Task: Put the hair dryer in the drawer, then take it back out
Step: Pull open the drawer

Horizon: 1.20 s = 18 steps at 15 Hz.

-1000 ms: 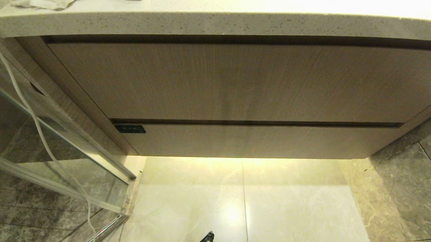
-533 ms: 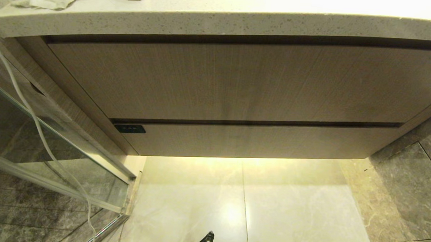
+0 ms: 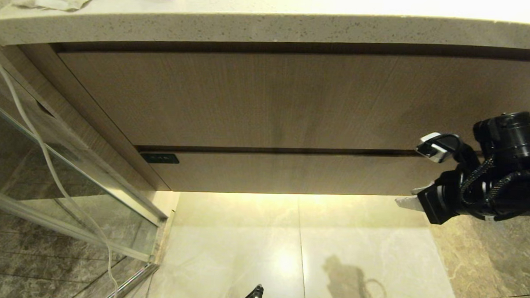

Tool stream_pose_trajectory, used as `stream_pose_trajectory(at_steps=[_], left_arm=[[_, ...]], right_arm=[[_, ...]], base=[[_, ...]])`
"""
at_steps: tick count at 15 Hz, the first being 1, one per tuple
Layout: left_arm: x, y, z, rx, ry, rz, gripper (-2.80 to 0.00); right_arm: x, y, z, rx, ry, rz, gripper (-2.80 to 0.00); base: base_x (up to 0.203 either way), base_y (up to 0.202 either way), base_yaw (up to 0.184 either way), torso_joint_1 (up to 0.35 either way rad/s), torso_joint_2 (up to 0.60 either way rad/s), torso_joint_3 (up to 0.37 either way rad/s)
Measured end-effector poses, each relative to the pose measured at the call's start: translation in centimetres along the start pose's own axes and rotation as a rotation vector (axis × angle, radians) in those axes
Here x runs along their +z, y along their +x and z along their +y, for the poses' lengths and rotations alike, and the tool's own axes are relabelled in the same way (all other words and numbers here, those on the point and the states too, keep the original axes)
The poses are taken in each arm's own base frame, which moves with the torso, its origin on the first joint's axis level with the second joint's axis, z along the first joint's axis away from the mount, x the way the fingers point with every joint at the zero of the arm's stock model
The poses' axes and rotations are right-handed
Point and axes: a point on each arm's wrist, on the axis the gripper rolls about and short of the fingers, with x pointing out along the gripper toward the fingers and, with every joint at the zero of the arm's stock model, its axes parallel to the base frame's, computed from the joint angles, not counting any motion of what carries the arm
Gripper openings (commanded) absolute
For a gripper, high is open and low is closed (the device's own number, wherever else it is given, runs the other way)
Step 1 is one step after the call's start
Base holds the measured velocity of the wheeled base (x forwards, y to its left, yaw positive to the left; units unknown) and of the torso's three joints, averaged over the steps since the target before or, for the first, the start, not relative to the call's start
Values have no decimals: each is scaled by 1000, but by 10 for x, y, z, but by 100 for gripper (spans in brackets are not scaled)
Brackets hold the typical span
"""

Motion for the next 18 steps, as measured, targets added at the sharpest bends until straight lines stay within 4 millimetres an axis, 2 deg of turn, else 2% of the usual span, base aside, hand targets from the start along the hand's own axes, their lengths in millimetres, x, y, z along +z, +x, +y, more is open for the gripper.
stream_pose_trajectory(at_steps=[4, 8, 12, 18], left_arm=[[0, 0, 0, -1, 0, 0, -280], [0, 0, 0, 0, 0, 0, -280], [0, 0, 0, 0, 0, 0, -280], [0, 0, 0, 0, 0, 0, -280]], right_arm=[[-2, 49, -2, -103, -449, -47, 0], [-11, 74, -5, -272, -822, -181, 0], [-27, 92, -1, -333, -936, -252, 0], [-34, 115, 5, -220, -988, -390, 0]], base=[[0, 0, 0, 0, 0, 0], [0, 0, 0, 0, 0, 0], [0, 0, 0, 0, 0, 0], [0, 0, 0, 0, 0, 0]])
